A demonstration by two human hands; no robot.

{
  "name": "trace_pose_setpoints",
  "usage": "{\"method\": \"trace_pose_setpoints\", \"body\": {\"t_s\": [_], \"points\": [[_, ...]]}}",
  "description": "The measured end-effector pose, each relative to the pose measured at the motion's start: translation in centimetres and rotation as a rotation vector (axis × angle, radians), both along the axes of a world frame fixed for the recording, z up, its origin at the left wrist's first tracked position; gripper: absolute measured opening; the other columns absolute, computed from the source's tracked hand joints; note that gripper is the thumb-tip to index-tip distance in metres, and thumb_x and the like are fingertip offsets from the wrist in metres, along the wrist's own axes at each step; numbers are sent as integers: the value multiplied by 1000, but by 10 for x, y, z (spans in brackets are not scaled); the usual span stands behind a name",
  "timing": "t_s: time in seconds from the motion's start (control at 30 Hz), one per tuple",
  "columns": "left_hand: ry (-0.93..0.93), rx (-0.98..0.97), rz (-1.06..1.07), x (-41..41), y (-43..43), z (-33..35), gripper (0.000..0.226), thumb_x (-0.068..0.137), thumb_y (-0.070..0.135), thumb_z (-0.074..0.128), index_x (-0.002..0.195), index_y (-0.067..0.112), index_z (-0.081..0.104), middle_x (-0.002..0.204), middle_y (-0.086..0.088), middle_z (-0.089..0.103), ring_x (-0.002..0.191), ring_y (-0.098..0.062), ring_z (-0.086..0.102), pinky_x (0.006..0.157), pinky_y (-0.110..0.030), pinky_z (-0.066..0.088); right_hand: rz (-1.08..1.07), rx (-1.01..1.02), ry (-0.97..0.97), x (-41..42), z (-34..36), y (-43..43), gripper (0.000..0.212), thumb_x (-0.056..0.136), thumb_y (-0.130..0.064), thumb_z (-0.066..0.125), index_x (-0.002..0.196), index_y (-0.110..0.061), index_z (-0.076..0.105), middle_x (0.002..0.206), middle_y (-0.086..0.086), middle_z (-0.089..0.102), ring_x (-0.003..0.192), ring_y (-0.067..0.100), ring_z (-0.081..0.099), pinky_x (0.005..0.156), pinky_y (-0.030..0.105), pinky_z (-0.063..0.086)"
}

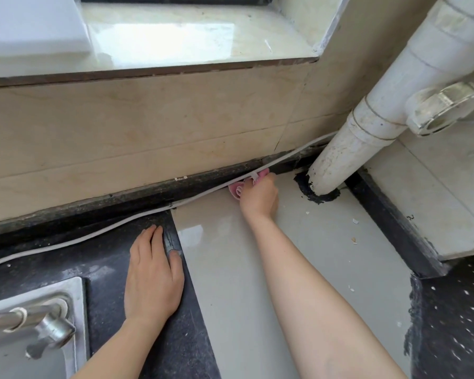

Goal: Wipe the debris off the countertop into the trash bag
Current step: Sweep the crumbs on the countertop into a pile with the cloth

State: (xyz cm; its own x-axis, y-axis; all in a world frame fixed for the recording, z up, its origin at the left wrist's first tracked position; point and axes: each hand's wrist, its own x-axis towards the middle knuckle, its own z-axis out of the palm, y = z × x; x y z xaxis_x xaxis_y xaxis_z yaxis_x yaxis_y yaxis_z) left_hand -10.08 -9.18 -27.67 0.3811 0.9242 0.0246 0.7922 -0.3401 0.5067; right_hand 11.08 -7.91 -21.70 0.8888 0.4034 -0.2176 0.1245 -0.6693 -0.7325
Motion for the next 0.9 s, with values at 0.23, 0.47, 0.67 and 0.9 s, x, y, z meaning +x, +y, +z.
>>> {"method": "trace_pose_setpoints", "body": {"t_s": [0.23, 0.47, 0.67, 0.9], "points": [[6, -22, 14, 0, -2, 5, 50, 95, 19, 43, 142, 4, 34, 144, -11, 35, 135, -24, 25, 112, -43, 29, -56, -169, -62, 18, -3, -31, 28, 94, -21, 51, 121, -13, 50, 115, 13, 64, 106, 34, 61, 71, 32, 38], [0, -19, 4, -1, -1, 6, 49, 94, 17, 45, 140, 2, 36, 142, -13, 37, 132, -26, 28, 112, -43, 30, -132, -82, -103, 21, 4, -37, 29, 96, -18, 51, 119, -1, 46, 117, 21, 63, 107, 37, 59, 76, 34, 39], [0, -3, 6, -1, -1, 2, 49, 93, 15, 48, 138, 1, 38, 140, -14, 39, 131, -27, 29, 109, -45, 32, -111, -82, -5, 49, -8, -10, 42, 95, -19, 52, 134, -6, 42, 129, 14, 59, 117, 32, 57, 86, 32, 43], [5, -2, 5, 1, 0, 2, 49, 92, 14, 48, 138, -1, 38, 139, -18, 39, 130, -30, 30, 109, -47, 32, -267, -187, -27, 68, -12, -88, 31, 94, -22, 50, 123, -13, 54, 124, 17, 60, 114, 37, 57, 84, 34, 44]]}}
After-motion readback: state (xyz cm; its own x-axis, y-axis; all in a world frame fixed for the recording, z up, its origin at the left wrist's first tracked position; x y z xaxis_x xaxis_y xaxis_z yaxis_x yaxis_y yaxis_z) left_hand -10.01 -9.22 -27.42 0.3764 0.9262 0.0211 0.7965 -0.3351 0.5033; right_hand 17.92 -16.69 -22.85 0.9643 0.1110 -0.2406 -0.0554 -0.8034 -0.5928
